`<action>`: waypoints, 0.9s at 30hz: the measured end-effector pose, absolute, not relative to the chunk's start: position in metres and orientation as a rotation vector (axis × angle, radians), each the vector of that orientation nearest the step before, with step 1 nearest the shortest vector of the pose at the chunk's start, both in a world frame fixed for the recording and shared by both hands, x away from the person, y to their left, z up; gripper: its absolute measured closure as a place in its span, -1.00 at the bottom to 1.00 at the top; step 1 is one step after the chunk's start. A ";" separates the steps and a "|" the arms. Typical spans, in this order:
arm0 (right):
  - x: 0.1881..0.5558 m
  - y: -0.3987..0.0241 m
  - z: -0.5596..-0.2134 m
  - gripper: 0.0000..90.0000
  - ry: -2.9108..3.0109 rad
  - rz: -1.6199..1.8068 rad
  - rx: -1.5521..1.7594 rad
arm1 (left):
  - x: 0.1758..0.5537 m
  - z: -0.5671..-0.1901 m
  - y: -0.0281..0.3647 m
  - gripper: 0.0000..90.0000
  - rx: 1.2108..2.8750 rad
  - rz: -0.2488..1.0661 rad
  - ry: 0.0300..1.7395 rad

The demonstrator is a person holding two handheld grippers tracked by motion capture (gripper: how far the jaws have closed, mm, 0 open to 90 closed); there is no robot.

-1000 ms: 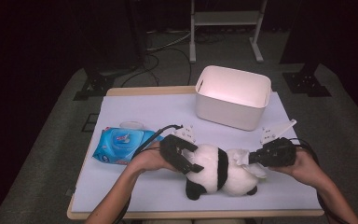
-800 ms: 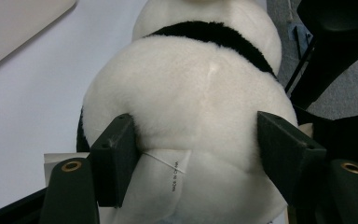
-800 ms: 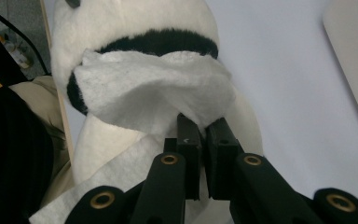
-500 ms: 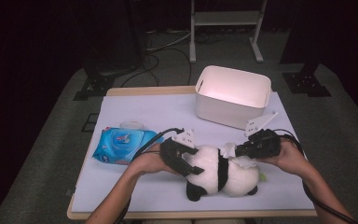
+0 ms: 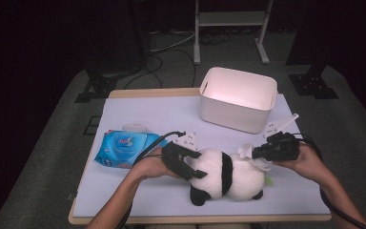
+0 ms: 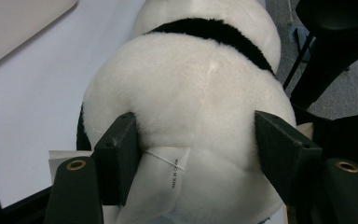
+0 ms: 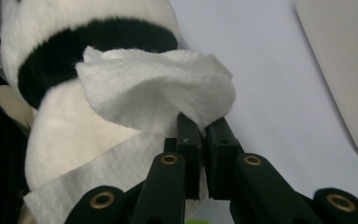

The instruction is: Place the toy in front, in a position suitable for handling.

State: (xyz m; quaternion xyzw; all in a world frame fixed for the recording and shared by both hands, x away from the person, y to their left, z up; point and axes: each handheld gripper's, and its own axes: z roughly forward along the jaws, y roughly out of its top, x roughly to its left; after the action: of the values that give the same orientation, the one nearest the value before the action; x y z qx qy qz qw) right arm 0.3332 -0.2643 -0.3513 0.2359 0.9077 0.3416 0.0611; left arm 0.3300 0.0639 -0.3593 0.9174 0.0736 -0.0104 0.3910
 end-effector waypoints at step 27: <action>0.312 -0.231 -0.340 0.89 2.788 1.085 0.531 | 0.331 -0.359 0.061 -0.31 2.332 -0.012 0.212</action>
State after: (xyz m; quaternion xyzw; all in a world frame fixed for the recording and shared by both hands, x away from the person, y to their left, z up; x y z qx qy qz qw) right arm 0.3124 -0.2307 -0.3403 0.1746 0.9164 0.3566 0.0518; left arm 0.3310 0.0606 -0.3592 0.9173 0.0833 -0.0048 0.3893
